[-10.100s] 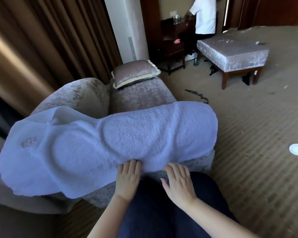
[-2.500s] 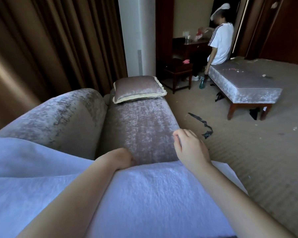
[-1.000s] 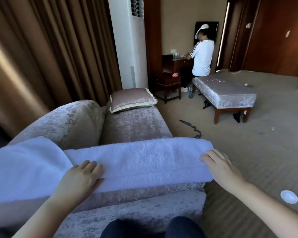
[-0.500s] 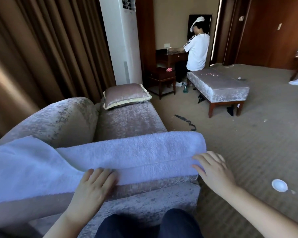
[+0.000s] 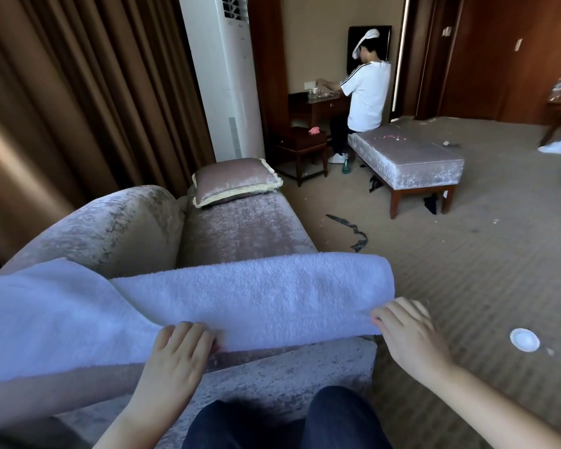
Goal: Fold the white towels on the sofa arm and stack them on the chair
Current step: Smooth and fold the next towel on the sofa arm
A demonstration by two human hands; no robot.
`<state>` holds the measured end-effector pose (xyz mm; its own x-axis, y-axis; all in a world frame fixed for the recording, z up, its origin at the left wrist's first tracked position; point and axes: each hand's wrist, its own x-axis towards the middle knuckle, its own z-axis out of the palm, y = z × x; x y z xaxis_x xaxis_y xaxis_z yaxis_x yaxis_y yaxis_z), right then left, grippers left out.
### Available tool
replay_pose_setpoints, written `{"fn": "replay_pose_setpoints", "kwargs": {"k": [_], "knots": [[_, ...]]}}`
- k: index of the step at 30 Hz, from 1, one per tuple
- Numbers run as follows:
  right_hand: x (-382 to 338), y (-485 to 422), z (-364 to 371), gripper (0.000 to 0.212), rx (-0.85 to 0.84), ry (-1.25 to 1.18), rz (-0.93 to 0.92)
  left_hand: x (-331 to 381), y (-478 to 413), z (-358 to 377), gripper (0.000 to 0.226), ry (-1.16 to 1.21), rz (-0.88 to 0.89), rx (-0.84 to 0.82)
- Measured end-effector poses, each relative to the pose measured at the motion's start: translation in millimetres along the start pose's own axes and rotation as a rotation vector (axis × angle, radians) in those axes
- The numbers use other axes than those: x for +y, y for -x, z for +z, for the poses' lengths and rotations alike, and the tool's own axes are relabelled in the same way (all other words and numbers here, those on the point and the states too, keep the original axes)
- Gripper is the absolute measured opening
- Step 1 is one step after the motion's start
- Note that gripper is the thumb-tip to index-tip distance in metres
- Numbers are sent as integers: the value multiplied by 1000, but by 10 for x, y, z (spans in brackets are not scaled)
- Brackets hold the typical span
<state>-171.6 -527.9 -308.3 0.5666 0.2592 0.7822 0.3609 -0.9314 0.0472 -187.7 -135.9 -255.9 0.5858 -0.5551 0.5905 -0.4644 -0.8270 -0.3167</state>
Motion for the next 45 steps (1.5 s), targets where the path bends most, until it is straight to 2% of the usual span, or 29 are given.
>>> {"fn": "replay_pose_setpoints", "kwargs": {"k": [4, 7, 12, 16, 18, 20, 21, 25, 27, 29, 31, 32, 35, 38, 40, 43, 45], "knots": [[-43, 2, 22, 17, -47, -11, 12, -36, -2, 55, 17, 23, 21, -43], [-22, -89, 12, 20, -102, -87, 28, -105, -97, -7, 19, 90, -46, -25], [20, -442, -20, 34, -28, -92, 117, -292, -425, -98, 23, 12, -124, 40], [118, -757, 48, 39, -86, 66, 85, -552, -457, -9, 48, 97, 80, -135], [187, -952, 112, 41, -125, 82, 116, -665, -490, 1, 42, 85, 130, -137], [236, -1183, 195, 46, -169, 92, 191, -777, -693, -31, 31, 30, 68, -52], [250, -1289, 240, 42, -172, 97, 233, -827, -847, -34, 27, -6, 2, 10], [258, -1593, 289, 2, -143, 72, 464, -845, -1373, 42, 14, -123, -273, 154], [277, -1745, 303, 13, -194, -20, 651, -830, -1464, 127, 1, -167, -298, 144], [270, -1811, 332, 17, -251, -86, 694, -791, -1455, 187, 21, -131, -289, 117], [166, -1713, 317, 32, -266, -121, 649, -734, -1336, 182, 17, -26, -228, 117], [100, -1604, 300, 30, -228, -133, 582, -696, -1232, 165, 14, 25, -183, 125], [-141, -1105, 211, 14, -87, -172, 265, -597, -788, 66, 38, 169, -102, 123], [-300, -519, 149, 35, -22, -166, 54, -510, -277, -10, 50, 163, -29, 72], [-348, -261, 198, 40, -30, -101, 23, -494, -48, -20, 38, 125, -33, 42], [-365, -180, 333, 29, -34, -66, 43, -507, 80, 49, 4, 111, -37, 8], [-381, -195, 381, 26, -35, -69, 28, -516, 84, 122, 23, 115, -43, -22]]}}
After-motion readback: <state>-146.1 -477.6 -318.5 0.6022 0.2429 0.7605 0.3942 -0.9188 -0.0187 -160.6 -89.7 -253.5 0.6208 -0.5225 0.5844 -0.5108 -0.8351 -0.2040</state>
